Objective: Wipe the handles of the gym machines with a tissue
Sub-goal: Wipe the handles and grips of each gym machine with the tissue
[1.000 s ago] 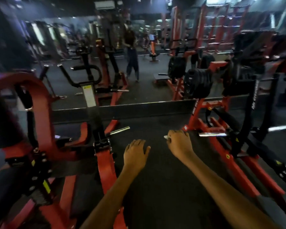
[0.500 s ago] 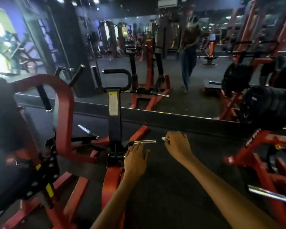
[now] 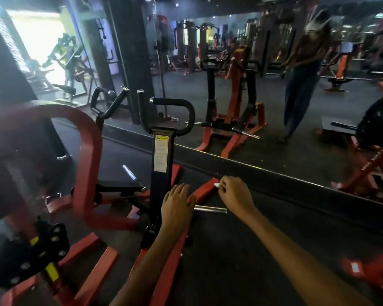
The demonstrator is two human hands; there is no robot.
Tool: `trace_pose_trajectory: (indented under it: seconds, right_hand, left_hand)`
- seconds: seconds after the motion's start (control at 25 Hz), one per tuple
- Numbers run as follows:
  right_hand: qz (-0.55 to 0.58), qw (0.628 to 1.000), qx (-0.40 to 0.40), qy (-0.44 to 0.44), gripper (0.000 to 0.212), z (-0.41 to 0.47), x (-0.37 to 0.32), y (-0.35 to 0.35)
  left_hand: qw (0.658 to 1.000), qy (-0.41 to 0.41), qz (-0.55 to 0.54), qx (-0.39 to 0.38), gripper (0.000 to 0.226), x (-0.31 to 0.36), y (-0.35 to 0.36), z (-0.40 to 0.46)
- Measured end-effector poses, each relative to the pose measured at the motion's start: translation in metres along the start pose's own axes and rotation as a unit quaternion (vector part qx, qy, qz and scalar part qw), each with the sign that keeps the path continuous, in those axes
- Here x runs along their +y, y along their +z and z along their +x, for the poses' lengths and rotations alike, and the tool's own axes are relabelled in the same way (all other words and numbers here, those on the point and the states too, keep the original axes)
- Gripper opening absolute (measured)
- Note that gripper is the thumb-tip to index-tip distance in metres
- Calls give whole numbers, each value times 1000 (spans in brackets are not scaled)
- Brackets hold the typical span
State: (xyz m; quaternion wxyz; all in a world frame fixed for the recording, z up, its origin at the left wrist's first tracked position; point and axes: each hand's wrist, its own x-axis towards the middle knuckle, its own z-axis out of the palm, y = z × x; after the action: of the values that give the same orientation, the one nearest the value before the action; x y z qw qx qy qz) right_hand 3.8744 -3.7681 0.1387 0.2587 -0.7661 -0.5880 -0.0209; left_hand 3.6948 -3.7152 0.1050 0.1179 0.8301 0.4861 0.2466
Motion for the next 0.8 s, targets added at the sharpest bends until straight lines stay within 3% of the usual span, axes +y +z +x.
trace_pose_trajectory:
  seconds: [0.32,0.48,0.64,0.8]
  right_hand:
    - [194,981,2,-24,2,177,27,53]
    - [235,971,17,-34,22,249,29,83]
    - [250,964,74,-49,25,308,28,102]
    - [183,962,173,-105,23,387,13,107]
  left_hand:
    - [995,-72,35,64,45,-39,34,127]
    - [991,-110,32,75,53,-64,42,192]
    - [992,-74,25,97,63,-101,53,259]
    - [990,-14,30,136,61,-151,60,341]
